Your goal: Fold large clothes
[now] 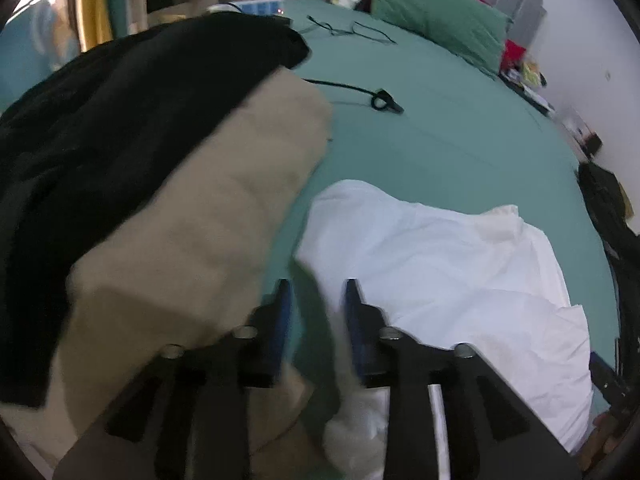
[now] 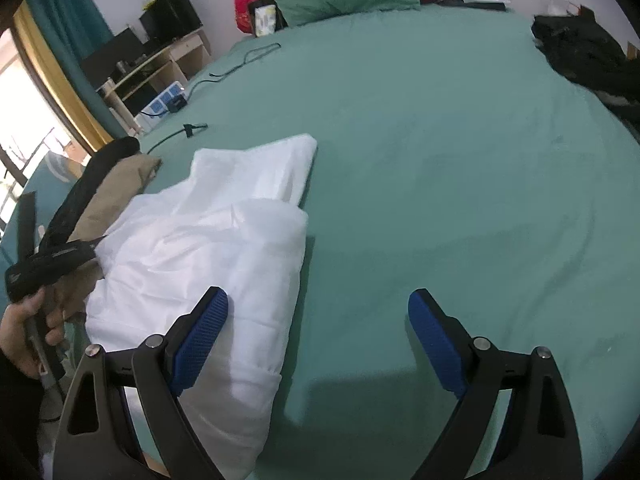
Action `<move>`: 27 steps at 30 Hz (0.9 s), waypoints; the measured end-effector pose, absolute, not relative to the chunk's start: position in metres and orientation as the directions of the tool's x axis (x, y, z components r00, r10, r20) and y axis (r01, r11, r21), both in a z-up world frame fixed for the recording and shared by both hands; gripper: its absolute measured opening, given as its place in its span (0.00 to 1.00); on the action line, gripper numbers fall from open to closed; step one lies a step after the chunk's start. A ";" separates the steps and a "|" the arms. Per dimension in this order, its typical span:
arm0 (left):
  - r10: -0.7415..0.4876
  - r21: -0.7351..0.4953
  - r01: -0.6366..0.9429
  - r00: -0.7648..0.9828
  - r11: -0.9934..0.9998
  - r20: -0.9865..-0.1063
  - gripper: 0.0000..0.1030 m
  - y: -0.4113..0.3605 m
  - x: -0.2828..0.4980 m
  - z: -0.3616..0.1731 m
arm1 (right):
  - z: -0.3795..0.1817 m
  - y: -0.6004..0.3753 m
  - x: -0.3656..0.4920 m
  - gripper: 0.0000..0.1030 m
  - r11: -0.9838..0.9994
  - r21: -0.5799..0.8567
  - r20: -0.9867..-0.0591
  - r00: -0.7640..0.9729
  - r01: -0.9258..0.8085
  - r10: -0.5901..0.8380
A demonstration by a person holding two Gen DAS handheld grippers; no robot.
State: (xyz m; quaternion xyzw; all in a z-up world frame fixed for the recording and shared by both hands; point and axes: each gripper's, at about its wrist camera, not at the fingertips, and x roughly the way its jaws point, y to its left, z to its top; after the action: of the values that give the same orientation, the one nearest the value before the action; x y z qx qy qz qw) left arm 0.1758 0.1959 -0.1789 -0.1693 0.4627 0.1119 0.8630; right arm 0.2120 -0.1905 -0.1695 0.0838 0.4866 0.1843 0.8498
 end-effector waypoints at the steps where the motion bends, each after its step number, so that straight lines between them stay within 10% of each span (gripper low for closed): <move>1: 0.015 -0.202 -0.331 0.552 0.922 -0.834 0.39 0.192 0.170 -0.175 | -0.168 -0.193 0.211 0.89 0.919 0.327 -0.798 0.458 -0.219 0.393; 6: -0.143 -0.291 -0.178 0.569 0.940 -0.810 0.66 0.172 0.148 -0.174 | -0.146 -0.195 0.200 0.89 0.925 0.298 -0.783 0.493 -0.236 0.378; 27: -0.199 -0.308 -0.180 0.454 0.934 -0.868 0.55 0.158 0.098 -0.191 | -0.171 -0.160 0.177 0.89 0.932 0.122 -0.845 0.457 -0.342 0.278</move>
State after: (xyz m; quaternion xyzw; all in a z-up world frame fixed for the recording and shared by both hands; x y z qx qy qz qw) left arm 0.0983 0.1583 -0.1911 -0.1812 0.5223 -0.0056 0.8333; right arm 0.1767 -0.1595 -0.1711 -0.0326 0.4885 0.1817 0.8528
